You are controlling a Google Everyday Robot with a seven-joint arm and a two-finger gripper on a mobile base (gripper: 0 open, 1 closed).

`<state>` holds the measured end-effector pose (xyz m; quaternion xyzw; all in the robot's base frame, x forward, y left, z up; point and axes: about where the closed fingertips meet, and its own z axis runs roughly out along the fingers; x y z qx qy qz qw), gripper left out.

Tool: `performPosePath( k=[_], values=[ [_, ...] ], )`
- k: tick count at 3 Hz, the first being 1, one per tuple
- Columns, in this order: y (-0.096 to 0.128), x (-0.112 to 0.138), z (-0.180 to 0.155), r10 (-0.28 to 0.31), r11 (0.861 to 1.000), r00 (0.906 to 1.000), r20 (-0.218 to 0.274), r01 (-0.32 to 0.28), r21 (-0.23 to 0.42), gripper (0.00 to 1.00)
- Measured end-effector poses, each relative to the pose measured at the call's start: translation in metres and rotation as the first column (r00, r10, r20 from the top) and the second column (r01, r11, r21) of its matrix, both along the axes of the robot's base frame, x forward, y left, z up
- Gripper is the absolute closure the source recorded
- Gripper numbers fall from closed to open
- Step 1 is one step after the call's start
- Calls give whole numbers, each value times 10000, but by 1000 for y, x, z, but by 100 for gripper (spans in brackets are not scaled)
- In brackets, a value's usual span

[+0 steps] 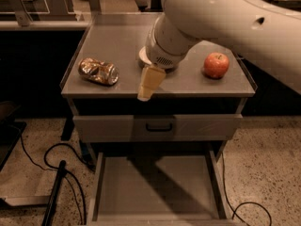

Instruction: Place orange can into middle drawer

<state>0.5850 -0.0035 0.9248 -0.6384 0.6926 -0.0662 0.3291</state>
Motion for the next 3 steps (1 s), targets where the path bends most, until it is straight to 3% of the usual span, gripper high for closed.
performPosePath(
  k=[1, 2, 3],
  values=[
    [33, 23, -8, 277, 9994, 9995, 128, -279, 186, 0],
    [55, 35, -19, 608, 9978, 9981, -71, -606, 257, 0],
    [58, 36, -21, 657, 9975, 9978, -103, -654, 273, 0]
  ],
)
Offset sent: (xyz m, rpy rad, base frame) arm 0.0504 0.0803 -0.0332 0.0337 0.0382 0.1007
